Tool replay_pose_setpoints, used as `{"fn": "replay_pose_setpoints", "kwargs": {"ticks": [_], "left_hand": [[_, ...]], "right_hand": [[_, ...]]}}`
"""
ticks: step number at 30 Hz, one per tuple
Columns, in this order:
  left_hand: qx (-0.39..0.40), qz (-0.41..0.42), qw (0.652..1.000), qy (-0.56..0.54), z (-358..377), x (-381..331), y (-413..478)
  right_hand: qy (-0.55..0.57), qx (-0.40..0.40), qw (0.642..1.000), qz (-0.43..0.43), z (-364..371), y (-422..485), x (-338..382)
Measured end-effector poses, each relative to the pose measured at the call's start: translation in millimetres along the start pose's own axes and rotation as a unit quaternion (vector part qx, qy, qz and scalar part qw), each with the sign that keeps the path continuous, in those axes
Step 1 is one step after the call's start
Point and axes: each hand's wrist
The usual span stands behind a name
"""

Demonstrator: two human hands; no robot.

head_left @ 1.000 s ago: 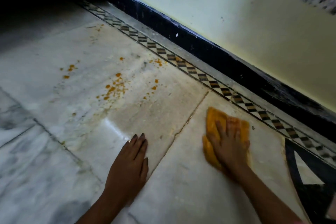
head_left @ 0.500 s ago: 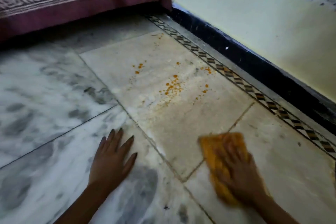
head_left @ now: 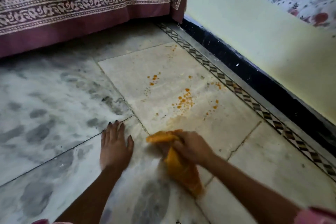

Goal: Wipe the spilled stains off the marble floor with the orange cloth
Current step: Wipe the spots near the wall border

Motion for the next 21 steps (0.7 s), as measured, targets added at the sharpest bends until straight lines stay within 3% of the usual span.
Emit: {"fn": "replay_pose_setpoints", "kwargs": {"ticks": [3, 6, 9, 11, 15, 16, 18, 21], "left_hand": [[0.021, 0.012, 1.0, 0.0, -7.1, -3.9, 0.0], [0.05, 0.033, 0.997, 0.038, -11.0, -3.3, 2.1], [0.126, 0.078, 0.979, 0.142, -24.7, -5.6, 9.6], [0.187, 0.113, 0.957, 0.189, -34.8, -1.3, 24.0], [0.323, 0.214, 0.889, 0.245, -61.2, 9.3, 49.5], [0.342, 0.232, 0.874, 0.255, -65.3, 13.6, 53.1], [0.368, 0.26, 0.848, 0.278, -73.5, 19.6, 59.5], [0.386, 0.271, 0.833, 0.288, -81.5, 20.4, 64.8]], "right_hand": [[-0.054, -0.004, 0.997, -0.063, -66.7, 15.1, 8.3], [-0.109, 0.169, 0.974, -0.105, -110.6, 9.1, 22.9], [-0.133, 0.213, 0.96, -0.124, -114.5, 4.9, 22.3], [-0.151, 0.195, 0.964, -0.1, -80.6, 18.5, 11.9], [-0.155, 0.134, 0.975, 0.085, 41.7, 52.2, 1.6], [-0.162, 0.097, 0.98, 0.066, 67.3, 48.1, 3.0], [-0.172, 0.057, 0.981, -0.071, 88.9, 14.4, -0.6], [-0.174, 0.07, 0.957, -0.22, 73.1, -33.1, -49.0]]}}
Point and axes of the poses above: each hand's wrist, its own y-axis towards the middle knuckle, its own z-axis out of the palm, x = y × z, and after that the axes turned 11 degrees about -x, right-handed
